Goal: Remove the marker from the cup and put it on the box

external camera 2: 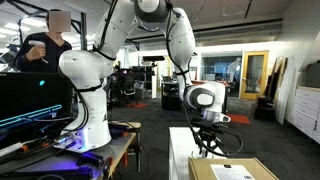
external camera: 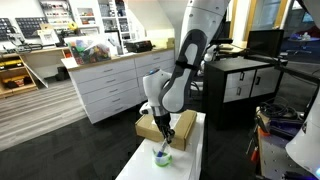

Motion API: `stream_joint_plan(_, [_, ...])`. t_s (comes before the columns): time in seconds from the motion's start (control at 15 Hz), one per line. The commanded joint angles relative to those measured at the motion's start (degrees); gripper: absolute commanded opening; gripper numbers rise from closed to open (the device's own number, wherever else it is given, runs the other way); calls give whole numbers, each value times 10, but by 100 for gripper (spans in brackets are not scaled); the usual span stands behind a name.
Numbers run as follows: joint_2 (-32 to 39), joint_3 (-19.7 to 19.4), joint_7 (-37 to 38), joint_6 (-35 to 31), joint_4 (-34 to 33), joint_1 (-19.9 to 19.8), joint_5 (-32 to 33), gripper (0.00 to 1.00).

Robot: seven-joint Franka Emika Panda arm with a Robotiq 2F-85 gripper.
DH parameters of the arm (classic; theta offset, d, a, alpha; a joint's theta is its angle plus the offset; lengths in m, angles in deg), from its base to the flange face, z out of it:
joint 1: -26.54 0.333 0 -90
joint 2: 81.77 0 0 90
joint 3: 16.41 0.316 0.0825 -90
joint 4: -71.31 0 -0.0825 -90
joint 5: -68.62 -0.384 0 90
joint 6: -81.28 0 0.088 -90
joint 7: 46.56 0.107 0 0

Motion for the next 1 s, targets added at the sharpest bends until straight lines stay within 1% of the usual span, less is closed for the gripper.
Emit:
stream_joint_plan(0.0, [-7, -2, 0, 20, -2, -4, 9, 4])
stream_joint_plan(0.07, [-10, -3, 1, 21, -1, -3, 10, 6])
stream_joint_plan(0.2, [-17, -8, 6, 27, 1, 2, 14, 6])
stream_joint_plan(0.47, [-38, -5, 3, 43, 8, 6, 22, 6])
stream_joint_plan(0.93, [-89, -8, 5, 93, -3, 9, 21, 6])
